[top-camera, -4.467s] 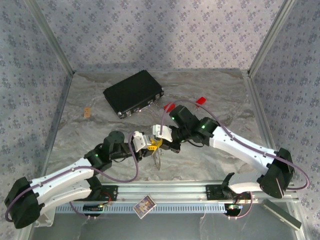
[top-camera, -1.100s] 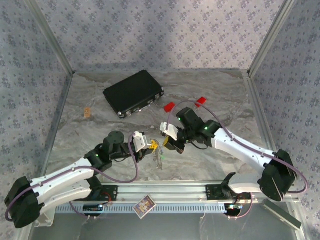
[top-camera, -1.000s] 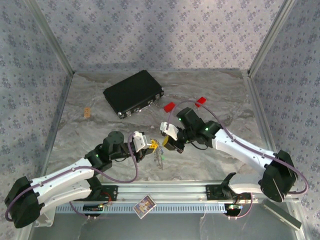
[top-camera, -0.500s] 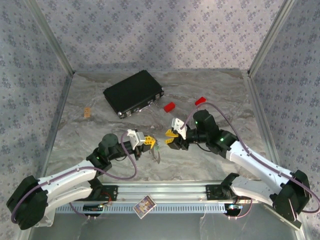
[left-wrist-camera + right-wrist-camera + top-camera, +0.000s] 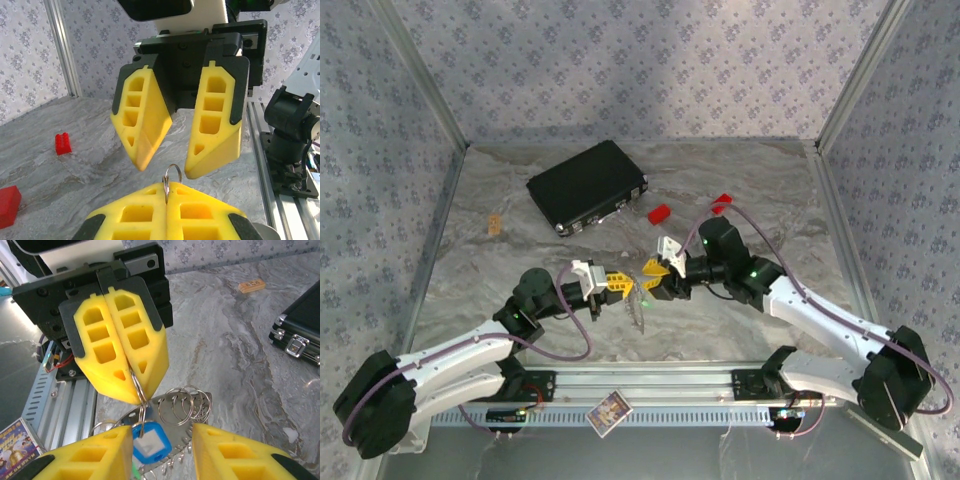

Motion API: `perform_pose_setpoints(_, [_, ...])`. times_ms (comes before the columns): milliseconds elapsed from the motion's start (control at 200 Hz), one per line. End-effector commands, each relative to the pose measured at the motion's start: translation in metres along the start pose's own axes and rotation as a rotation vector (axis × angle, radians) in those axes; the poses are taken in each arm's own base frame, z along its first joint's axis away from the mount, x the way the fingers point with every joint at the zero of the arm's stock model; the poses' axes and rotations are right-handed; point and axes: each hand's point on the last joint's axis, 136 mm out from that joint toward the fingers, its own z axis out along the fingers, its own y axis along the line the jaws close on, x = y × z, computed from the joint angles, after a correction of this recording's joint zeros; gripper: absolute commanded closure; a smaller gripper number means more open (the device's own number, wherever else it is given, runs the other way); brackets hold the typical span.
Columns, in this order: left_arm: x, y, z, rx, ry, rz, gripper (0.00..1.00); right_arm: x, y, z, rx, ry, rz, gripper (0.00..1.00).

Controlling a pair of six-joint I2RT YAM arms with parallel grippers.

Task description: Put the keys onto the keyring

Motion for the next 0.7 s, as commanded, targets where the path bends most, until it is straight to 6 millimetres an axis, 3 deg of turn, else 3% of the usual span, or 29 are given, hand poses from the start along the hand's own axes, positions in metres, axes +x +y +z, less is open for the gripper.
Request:
perform_pose_setpoints(0, [-0.019, -0.007, -0.001, 0.042, -0.065, 0.043, 1.0, -0.01, 0.005, 0.003, -0.042, -0.044, 0.011, 0.64])
perform_pose_setpoints(500, [-0.024, -0.009, 0.0, 0.057, -0.075, 0.042, 1.0, -0.009, 0.015, 0.016, -0.114, -0.037, 0.004, 0.76])
perform_pose_setpoints(660, [-0.024, -0.008, 0.001, 0.057, -0.078, 0.034, 1.0, -0.008, 0.016, 0.019, -0.136, -0.032, -0.004, 1.0])
perform_pose_setpoints(695, [-0.023, -0.008, 0.002, 0.053, -0.075, 0.029, 1.0, -0.008, 0.015, 0.019, -0.134, -0.026, -0.006, 1.0])
